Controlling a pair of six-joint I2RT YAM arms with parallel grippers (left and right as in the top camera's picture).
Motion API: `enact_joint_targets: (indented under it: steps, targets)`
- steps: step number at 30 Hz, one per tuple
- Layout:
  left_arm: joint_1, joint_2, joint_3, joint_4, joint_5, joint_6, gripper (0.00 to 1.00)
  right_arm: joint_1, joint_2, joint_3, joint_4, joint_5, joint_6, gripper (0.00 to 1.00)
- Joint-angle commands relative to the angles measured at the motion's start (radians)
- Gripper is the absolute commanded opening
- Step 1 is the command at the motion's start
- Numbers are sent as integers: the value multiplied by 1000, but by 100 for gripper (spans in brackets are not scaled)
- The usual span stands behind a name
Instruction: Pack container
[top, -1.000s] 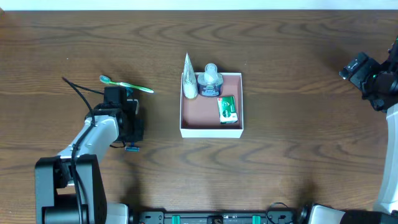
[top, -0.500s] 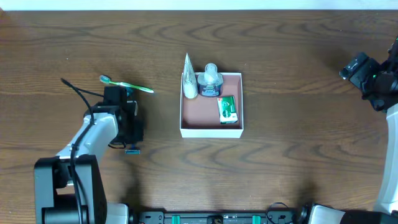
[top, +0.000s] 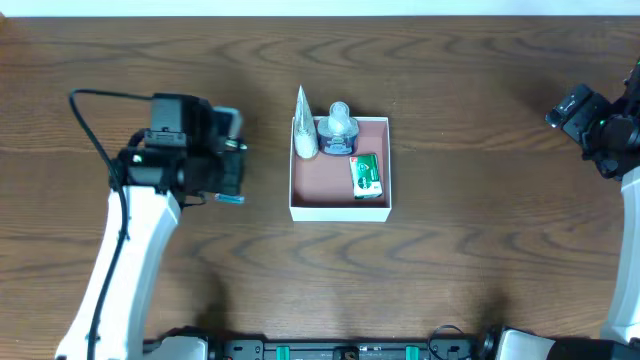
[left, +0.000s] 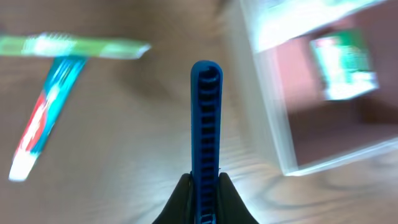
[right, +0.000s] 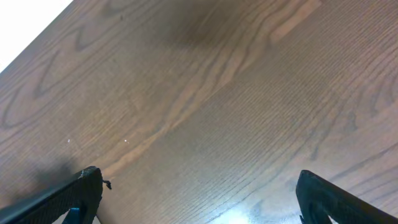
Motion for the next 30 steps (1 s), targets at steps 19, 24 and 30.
enact_joint_targets:
  steps: [19,24,30]
  targets:
    - [-522,-16,20,175,-147,504,6,-5,2,12,-1,0,11,99]
    - [-531,80,20,174,-156,729,6,-5,2,12,-1,0,11,99]
    - [-533,208,20,186,-169,809,6,-5,2,12,-1,0,11,99]
